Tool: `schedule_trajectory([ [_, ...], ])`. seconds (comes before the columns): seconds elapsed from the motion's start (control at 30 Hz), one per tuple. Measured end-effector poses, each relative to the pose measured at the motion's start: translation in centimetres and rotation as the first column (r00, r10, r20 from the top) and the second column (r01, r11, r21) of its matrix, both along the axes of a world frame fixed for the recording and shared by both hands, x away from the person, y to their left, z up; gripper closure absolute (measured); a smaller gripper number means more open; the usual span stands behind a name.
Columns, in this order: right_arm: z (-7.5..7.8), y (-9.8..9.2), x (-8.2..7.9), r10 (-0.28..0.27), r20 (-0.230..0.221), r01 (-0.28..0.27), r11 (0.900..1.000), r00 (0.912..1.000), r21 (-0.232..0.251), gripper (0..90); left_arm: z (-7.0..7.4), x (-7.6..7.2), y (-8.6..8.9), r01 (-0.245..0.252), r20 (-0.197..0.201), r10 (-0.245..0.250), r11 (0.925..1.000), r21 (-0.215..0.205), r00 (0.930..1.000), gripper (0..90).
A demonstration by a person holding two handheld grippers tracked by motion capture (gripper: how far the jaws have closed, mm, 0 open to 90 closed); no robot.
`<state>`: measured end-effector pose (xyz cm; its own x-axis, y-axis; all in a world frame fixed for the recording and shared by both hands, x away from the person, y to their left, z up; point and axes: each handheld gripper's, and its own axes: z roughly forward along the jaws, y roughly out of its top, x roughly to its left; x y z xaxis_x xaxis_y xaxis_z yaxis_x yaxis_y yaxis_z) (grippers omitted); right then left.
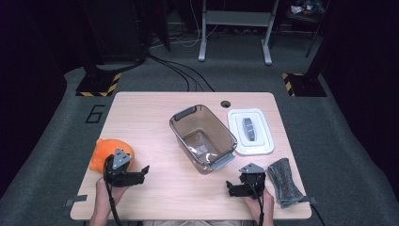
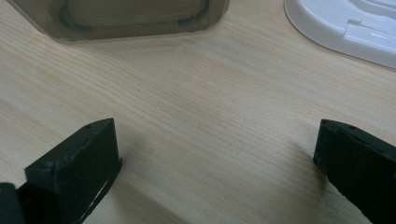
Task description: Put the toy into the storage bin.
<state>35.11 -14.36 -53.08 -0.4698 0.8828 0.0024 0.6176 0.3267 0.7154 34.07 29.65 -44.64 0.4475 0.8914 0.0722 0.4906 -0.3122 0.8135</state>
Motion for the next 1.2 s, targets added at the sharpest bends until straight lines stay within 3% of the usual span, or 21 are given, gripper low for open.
schedule_trajectory([
  [0.23,0.0,0.0,-0.1,-0.005,-0.001,0.005,1.0,1.0,-0.003,0.0,1.0,0.1,2.9,-0.091,0.035,0.092,0.9958,-0.009,0.9952,10.3],
  [0.33,0.0,0.1,-0.2,-0.023,-0.002,0.023,1.0,0.9997,0.0,0.0,1.4,0.2,3.8,-0.105,0.032,0.105,0.9945,-0.002,0.994,10.3],
  [0.37,0.0,0.1,-0.2,-0.025,0.0,0.025,1.0,0.9997,-0.001,0.0,1.4,0.3,4.0,-0.119,0.049,0.119,0.9929,-0.002,0.9917,10.3],
  [0.4,0.0,0.1,-0.2,-0.028,-0.001,0.028,1.0,0.9996,0.002,0.0,1.5,0.3,4.3,-0.12,0.037,0.12,0.9927,-0.007,0.992,10.3],
  [0.53,0.0,0.2,-0.3,-0.034,0.002,0.034,0.999,0.9994,-0.002,0.0,1.4,0.8,5.2,-0.15,0.031,0.151,0.9886,-0.01,0.9881,10.2],
  [0.57,0.0,0.1,-0.3,-0.03,0.002,0.03,1.0,0.9995,-0.006,0.0,1.2,0.9,5.3,-0.164,0.046,0.164,0.9864,-0.011,0.9853,10.2],
  [0.8,0.0,0.1,-0.3,-0.033,0.002,0.033,0.999,0.9994,-0.003,0.0,0.9,1.7,6.2,-0.2,0.048,0.199,0.9796,0.019,0.9789,10.1],
  [0.97,0.0,0.1,-0.3,-0.031,0.002,0.031,1.0,0.9995,-0.005,0.0,0.3,2.5,6.8,-0.21,0.015,0.209,0.977,0.04,0.9778,10.0],
  [1.07,0.0,0.1,-0.3,-0.031,0.002,0.031,1.0,0.9995,-0.005,0.0,-0.1,2.9,7.2,-0.207,-0.001,0.207,0.9779,0.026,0.9782,9.9],
  [1.13,0.0,0.2,-0.3,-0.034,0.001,0.034,0.999,0.9994,0.001,0.0,-0.4,3.1,7.2,-0.214,0.014,0.214,0.9768,0.011,0.9768,10.0],
  [1.2,0.0,0.2,-0.3,-0.038,-0.001,0.038,0.999,0.9993,0.0,0.0,-0.5,3.3,7.4,-0.204,-0.023,0.204,0.9788,0.023,0.9787,10.1],
])
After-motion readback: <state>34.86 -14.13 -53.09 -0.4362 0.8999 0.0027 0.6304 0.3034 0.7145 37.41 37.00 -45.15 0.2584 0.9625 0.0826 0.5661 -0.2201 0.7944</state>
